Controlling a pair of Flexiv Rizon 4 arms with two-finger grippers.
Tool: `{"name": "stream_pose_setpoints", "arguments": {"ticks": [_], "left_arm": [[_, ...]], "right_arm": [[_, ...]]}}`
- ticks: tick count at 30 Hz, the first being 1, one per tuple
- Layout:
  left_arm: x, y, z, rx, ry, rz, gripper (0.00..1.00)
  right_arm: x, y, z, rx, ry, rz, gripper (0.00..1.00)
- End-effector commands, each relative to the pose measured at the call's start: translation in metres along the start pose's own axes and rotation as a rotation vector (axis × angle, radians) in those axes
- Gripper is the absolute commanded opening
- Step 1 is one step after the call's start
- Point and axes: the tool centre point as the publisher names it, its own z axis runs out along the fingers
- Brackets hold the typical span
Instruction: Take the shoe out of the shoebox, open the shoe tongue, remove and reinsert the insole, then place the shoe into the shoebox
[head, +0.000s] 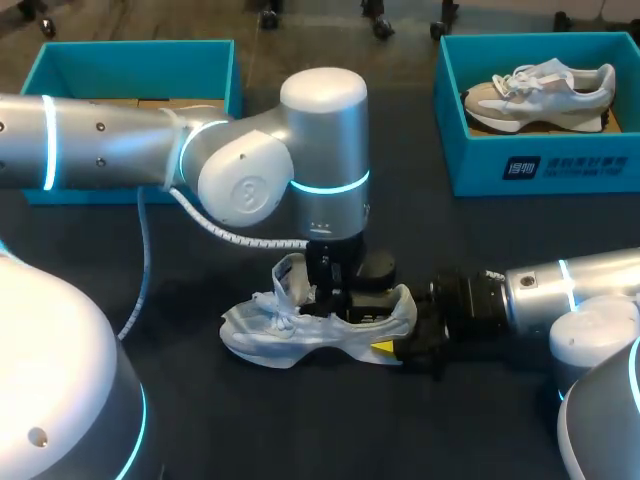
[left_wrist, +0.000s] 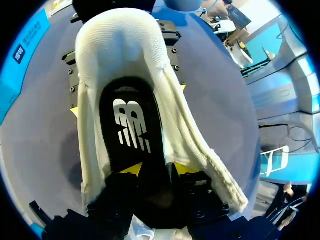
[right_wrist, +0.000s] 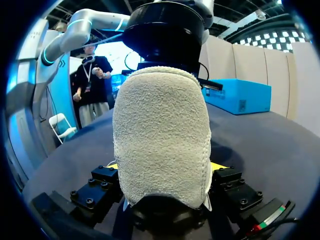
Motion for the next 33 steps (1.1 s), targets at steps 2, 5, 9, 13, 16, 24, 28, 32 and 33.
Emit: {"name": "stream_pose_setpoints", "arguments": {"ticks": [2, 5, 9, 13, 16, 24, 28, 32, 33], "left_arm": [[0.000, 0.003, 0.020, -0.011, -0.108, 0.015, 0.36], [-0.004, 0.003, 0.025, -0.024, -0.150, 0.015, 0.38], [-0.010, 0.005, 0.030, -0.039, -0.193, -0.011, 0.38], [-0.022, 0.006, 0.032, -0.058, -0.256, -0.038, 0.20], [-0.030, 0.007, 0.029, -0.055, -0.245, -0.059, 0.02], [-0.034, 0.009, 0.013, -0.017, -0.205, -0.081, 0.00], [-0.026, 0.008, 0.002, 0.028, -0.160, -0.073, 0.00], [-0.016, 0.006, -0.015, 0.091, -0.118, -0.060, 0.00], [-0.014, 0.005, -0.019, 0.107, -0.112, -0.058, 0.00]], "right_arm": [[-0.001, -0.001, 0.002, 0.002, 0.000, 0.000, 0.00], [-0.001, -0.001, 0.002, 0.002, 0.000, 0.000, 0.00], [-0.001, -0.001, 0.002, 0.002, 0.000, 0.000, 0.00], [-0.001, -0.001, 0.002, 0.002, 0.000, 0.000, 0.00], [-0.001, -0.001, 0.002, 0.002, 0.000, 0.000, 0.00], [-0.001, -0.001, 0.002, 0.002, 0.000, 0.000, 0.00], [-0.001, -0.001, 0.002, 0.002, 0.000, 0.000, 0.00], [-0.001, -0.001, 0.002, 0.002, 0.000, 0.000, 0.00], [-0.001, -0.001, 0.002, 0.002, 0.000, 0.000, 0.00]]}}
